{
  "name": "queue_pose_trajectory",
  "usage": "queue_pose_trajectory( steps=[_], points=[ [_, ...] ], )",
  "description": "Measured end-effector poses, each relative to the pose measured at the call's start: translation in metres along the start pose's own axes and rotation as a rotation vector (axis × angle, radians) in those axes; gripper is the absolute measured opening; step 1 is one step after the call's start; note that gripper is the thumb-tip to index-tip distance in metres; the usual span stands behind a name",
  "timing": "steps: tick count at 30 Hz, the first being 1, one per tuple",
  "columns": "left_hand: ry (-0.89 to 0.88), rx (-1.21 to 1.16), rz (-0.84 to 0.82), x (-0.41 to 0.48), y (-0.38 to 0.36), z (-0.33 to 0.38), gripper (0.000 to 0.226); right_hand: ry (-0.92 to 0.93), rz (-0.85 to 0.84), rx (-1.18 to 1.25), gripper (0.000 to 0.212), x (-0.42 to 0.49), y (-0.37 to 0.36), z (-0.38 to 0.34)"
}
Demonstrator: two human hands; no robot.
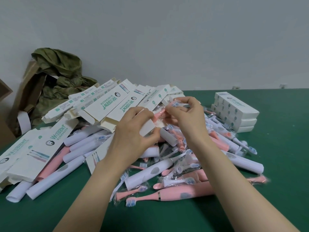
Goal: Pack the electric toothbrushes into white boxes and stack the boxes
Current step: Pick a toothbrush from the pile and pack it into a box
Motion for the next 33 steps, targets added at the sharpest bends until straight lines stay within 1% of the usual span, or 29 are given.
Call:
queue_pose_trajectory(
  steps=[3, 5, 7, 11, 15, 19, 21, 23, 25, 26, 27, 29, 31, 32, 33],
  points=[
    [0.016, 0.003, 0.01, 0.001, 0.001, 0.001, 0.034, 0.003, -0.008, 0.093, 0.024, -0.002, 0.002, -0.001],
    [0.036, 0.025, 0.016, 0.0, 0.001, 0.001, 0.047, 0.007, -0.007, 0.161, 0.023, -0.003, 0.003, -0.002],
    [0.042, 0.039, 0.017, 0.0, 0.001, 0.002, 0.055, 0.022, -0.001, 0.172, 0.023, -0.005, 0.001, -0.003],
    [0.057, 0.033, 0.056, 0.001, 0.003, 0.004, 0.056, 0.148, 0.039, -0.077, 0.024, -0.009, -0.011, -0.008],
    [0.039, 0.032, 0.074, 0.002, 0.009, 0.007, 0.058, 0.181, 0.11, -0.125, 0.025, -0.004, -0.007, -0.011],
    [0.042, 0.026, 0.077, 0.004, 0.008, 0.008, 0.059, 0.192, -0.005, -0.092, 0.023, -0.004, -0.017, -0.01],
    [0.041, 0.03, 0.089, 0.004, 0.009, 0.007, 0.059, 0.219, -0.021, -0.145, 0.022, -0.005, -0.021, -0.011],
    [0.042, 0.037, 0.087, 0.003, 0.009, 0.006, 0.061, 0.216, -0.034, -0.29, 0.015, -0.005, -0.025, -0.01],
    [0.038, 0.046, 0.079, 0.004, 0.008, 0.005, 0.063, 0.216, -0.099, -0.515, 0.009, -0.004, -0.031, -0.01],
    [0.042, 0.046, 0.079, 0.004, 0.008, 0.004, 0.063, 0.236, -0.141, -0.603, 0.01, -0.004, -0.036, -0.01],
    [0.046, 0.046, 0.084, 0.004, 0.008, 0.003, 0.063, 0.261, -0.173, -0.642, 0.014, -0.006, -0.039, -0.011],
    [0.049, 0.046, 0.107, 0.005, 0.011, 0.003, 0.062, 0.29, -0.163, -0.598, 0.016, -0.01, -0.041, -0.013],
    [0.048, 0.043, 0.116, 0.005, 0.013, 0.005, 0.062, 0.272, -0.103, -0.539, 0.011, -0.009, -0.036, -0.012],
    [0.042, 0.039, 0.108, 0.005, 0.012, 0.007, 0.062, 0.247, -0.101, -0.574, 0.01, -0.007, -0.035, -0.011],
    [0.033, 0.035, 0.097, 0.005, 0.012, 0.008, 0.062, 0.213, -0.145, -0.633, 0.011, -0.004, -0.037, -0.008]
  ],
)
Point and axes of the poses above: each hand's wrist, its own x-axis towards the middle knuckle, its own y-axis out of the back of the hand, z = x × y, the point moved 7 cm from there along x, towards the middle knuckle, and after that the axes turned 12 degrees about -z, right-handed, at the moved point
